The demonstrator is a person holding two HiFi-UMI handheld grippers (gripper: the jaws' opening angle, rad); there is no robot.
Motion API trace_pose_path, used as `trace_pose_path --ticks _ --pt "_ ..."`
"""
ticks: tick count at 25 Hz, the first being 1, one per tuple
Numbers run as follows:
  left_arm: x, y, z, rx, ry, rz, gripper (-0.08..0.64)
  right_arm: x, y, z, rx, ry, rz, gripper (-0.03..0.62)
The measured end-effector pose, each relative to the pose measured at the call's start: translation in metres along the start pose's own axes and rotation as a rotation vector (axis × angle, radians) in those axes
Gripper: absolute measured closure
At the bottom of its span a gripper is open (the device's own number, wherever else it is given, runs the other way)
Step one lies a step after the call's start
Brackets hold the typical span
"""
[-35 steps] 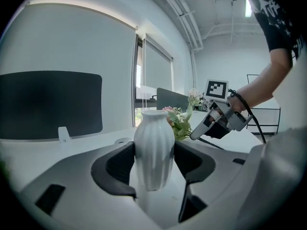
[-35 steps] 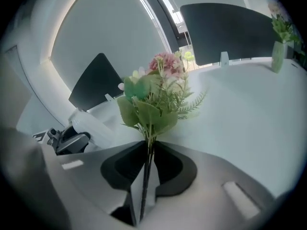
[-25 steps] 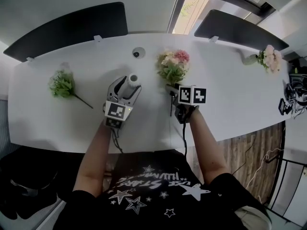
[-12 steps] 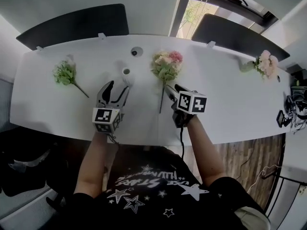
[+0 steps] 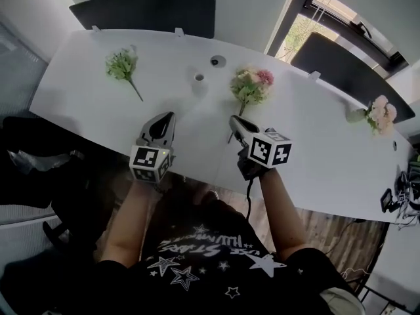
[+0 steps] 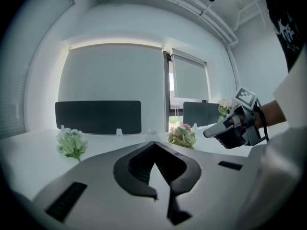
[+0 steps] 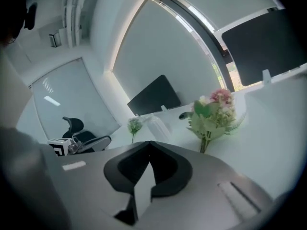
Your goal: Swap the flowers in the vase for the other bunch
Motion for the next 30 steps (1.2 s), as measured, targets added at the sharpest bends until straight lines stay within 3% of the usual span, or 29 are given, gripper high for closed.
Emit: trace_pose_path --ticks 10,17,30 --pt "0.049 0.037 -0.002 -0.052 0.014 0.163 0.554 0.057 -0.041 0.002 0.067 0.107 0.095 0.589" --pt "0.117 0.032 -0.011 -0.015 0.074 0.185 0.554 0.106 -0.108 0.013 0.12 0.172 0.142 0.589" --pt "0.27 0.016 -0.033 0.085 0.173 0.204 0.554 0.156 -0.271 0.046 0.356 0.215 0.086 0.588"
Point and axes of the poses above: the fingertips, and each gripper's own axes: y backward along the fingers, x to its left, z out of its top, the point moved 1 cm from there along y, backward along the fingers, and after that the axes turned 8 degrees about x, right-handed, at the moved point
